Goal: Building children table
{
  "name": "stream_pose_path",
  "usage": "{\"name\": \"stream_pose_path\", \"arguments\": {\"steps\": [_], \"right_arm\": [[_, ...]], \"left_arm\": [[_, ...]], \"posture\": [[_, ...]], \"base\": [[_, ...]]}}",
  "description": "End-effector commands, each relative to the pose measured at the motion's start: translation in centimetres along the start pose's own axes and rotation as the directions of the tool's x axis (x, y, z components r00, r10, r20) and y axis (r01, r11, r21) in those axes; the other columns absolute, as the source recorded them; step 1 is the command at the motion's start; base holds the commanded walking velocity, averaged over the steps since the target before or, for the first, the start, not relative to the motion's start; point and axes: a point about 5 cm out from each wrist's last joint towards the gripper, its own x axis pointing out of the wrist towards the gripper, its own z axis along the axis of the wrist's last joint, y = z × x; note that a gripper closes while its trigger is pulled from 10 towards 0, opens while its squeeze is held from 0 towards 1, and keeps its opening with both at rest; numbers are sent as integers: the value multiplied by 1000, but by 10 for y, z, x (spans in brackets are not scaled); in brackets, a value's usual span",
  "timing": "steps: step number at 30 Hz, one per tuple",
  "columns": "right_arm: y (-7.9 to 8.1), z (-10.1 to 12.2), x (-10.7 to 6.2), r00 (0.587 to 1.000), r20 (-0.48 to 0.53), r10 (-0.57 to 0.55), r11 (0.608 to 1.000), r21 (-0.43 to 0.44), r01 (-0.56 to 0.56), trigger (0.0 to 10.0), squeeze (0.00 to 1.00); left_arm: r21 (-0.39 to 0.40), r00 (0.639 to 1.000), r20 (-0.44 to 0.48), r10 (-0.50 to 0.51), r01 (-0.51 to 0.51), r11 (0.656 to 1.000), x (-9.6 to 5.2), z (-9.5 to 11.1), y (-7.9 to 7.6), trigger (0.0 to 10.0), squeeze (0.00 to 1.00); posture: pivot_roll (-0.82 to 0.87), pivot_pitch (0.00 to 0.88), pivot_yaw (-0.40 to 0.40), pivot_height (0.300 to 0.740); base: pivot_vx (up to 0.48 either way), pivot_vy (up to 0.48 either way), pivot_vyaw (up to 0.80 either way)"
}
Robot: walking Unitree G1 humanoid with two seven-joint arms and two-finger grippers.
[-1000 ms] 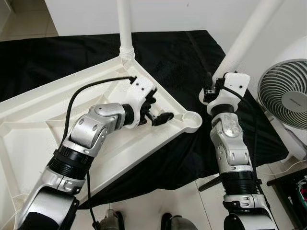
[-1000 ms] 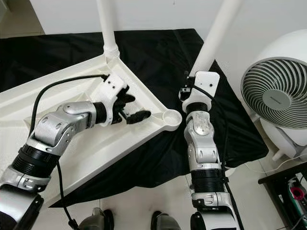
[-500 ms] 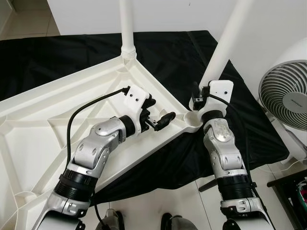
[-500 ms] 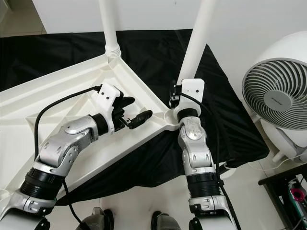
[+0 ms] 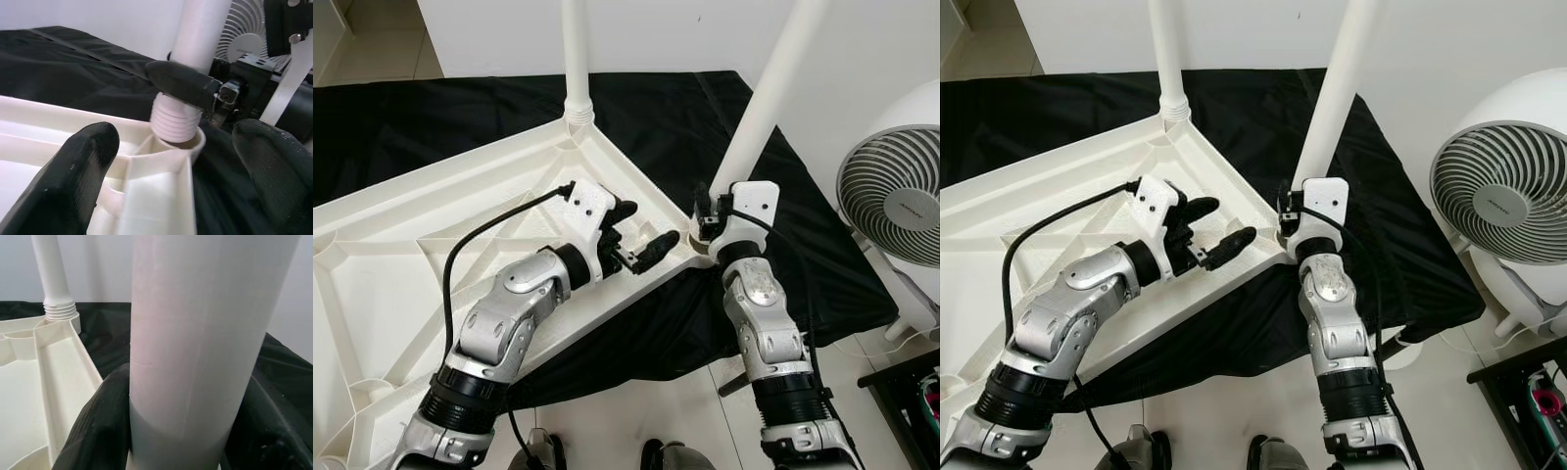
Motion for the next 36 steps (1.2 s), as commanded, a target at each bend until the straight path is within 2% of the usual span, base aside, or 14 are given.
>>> {"name": "stream_pose_path", "arguments": {"steps": [1, 6, 11, 14, 20, 25, 30, 36], "right_arm": [[0, 0, -3, 1000, 8, 7, 1000, 10, -8, 10000, 0], [-4, -11, -15, 1000, -24, -5, 1000, 10, 6, 10000, 0], [-8, -13, -17, 1000, -27, -11, 1000, 4, 11, 10000, 0], [-18, -21, -22, 998, -51, -45, 999, 2, 45, 10000, 0], [-24, -26, -21, 995, -77, -66, 997, 34, 69, 10000, 0], [-28, -31, -13, 990, -113, -80, 995, 49, 86, 10000, 0], [-22, -29, -5, 994, -108, -28, 999, 30, 31, 10000, 0], [-5, -25, 1, 991, -100, 94, 995, -5, -95, 10000, 0]], "left_arm": [[7, 987, 22, -161, 161, 987, 0, 3, -13, 10000, 0], [-16, 983, 21, -184, 184, 983, 0, 0, -18, 10000, 0], [-16, 983, 22, -183, 184, 983, -1, 0, -18, 10000, 0], [-17, 984, 27, -175, 176, 984, -2, 3, -15, 10000, 0], [-12, 985, 28, -170, 170, 985, -2, 4, -13, 10000, 0], [-12, 986, 30, -161, 162, 987, -2, 5, -12, 10000, 0], [-11, 987, 29, -158, 159, 987, -3, 5, -11, 10000, 0], [-10, 989, 30, -146, 146, 989, -4, 6, -11, 10000, 0]], "posture": [[76, 108, -48, 740], [71, 95, -43, 740], [71, 93, -41, 740], [69, 96, -36, 740], [65, 106, -33, 740], [64, 116, -32, 740], [66, 123, -31, 740], [74, 128, -40, 740]], "base": [[0, 0, 0], [0, 0, 0], [0, 0, 0], [0, 0, 0], [0, 0, 0], [0, 0, 0], [0, 0, 0], [0, 0, 0]]}}
